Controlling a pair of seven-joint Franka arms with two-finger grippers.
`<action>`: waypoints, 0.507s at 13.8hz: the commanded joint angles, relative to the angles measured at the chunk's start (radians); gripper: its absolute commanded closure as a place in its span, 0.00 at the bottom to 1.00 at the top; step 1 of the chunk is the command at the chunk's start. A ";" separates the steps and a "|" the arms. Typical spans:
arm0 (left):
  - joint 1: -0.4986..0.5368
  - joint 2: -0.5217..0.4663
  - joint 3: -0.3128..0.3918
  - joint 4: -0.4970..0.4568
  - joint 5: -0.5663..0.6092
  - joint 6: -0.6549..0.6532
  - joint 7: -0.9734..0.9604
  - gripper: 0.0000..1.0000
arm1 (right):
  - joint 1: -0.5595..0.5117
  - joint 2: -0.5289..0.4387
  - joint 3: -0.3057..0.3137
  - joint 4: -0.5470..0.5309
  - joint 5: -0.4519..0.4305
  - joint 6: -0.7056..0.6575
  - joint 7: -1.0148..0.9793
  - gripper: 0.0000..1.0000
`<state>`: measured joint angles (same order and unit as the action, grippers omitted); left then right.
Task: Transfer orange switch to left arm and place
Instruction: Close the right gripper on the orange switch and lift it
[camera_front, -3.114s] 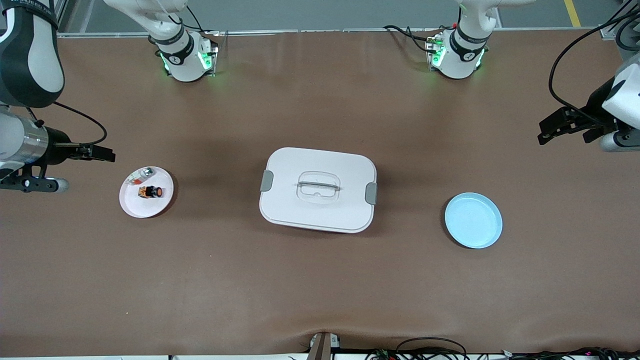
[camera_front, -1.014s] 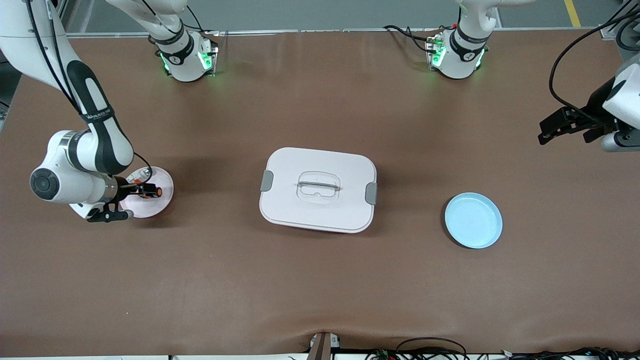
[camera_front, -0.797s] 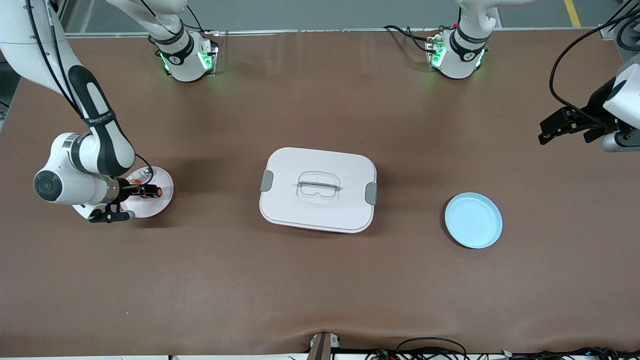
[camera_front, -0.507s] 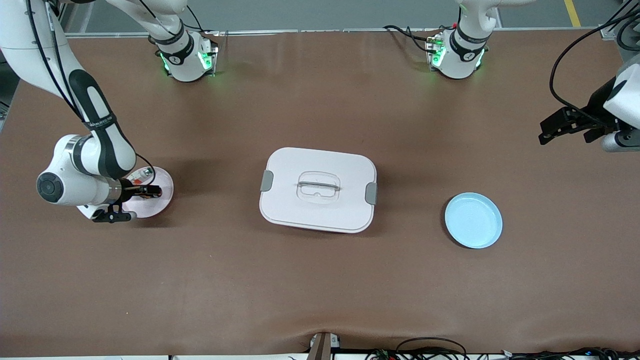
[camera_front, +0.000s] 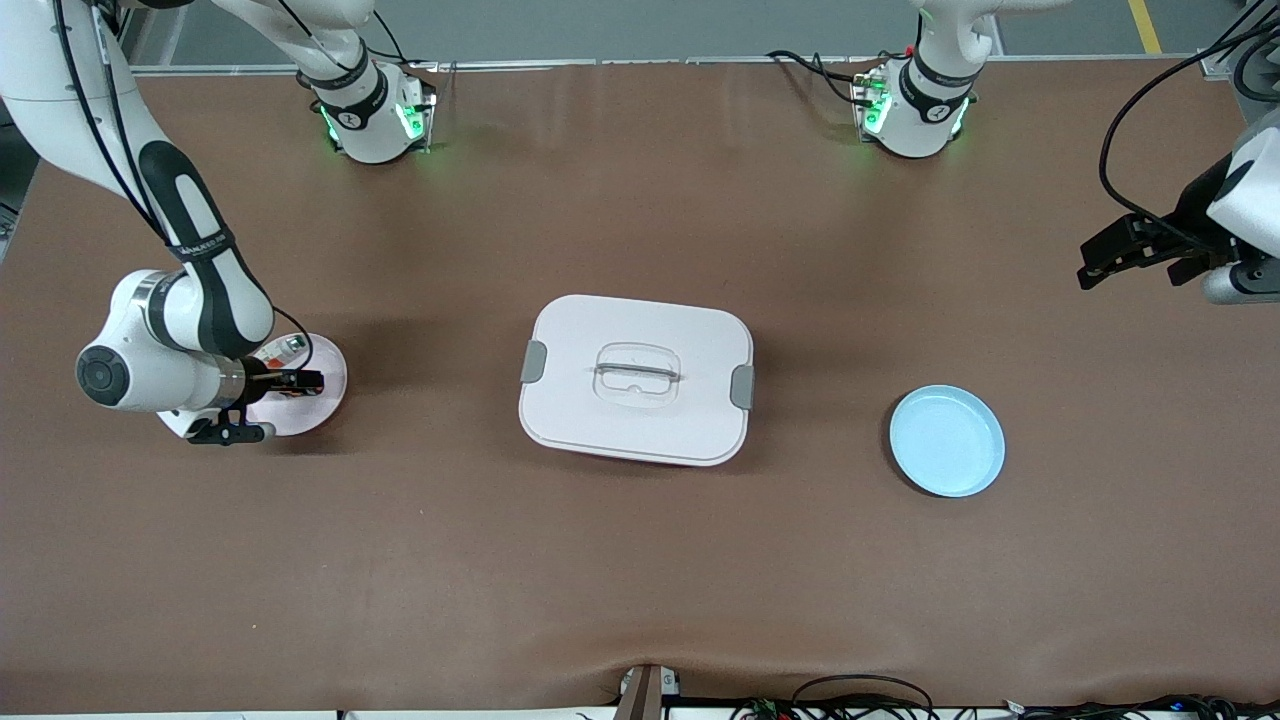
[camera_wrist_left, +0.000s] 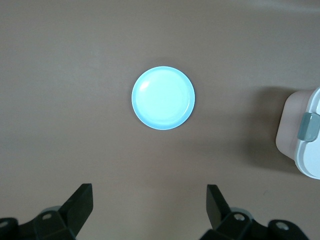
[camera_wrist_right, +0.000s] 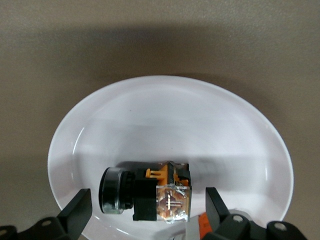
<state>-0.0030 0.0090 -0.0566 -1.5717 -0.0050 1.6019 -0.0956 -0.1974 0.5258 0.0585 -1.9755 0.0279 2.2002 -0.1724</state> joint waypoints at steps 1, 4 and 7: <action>0.003 0.008 0.001 0.016 -0.007 -0.020 0.022 0.00 | -0.013 0.010 0.012 0.000 0.029 0.004 -0.002 0.00; 0.003 0.008 0.001 0.016 -0.007 -0.020 0.022 0.00 | -0.014 0.011 0.012 0.000 0.029 0.004 -0.002 0.00; 0.001 0.008 0.001 0.016 -0.007 -0.020 0.022 0.00 | -0.014 0.014 0.012 0.000 0.029 0.004 -0.001 0.00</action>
<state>-0.0030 0.0090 -0.0566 -1.5717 -0.0050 1.6018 -0.0956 -0.1974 0.5354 0.0585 -1.9757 0.0381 2.2002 -0.1718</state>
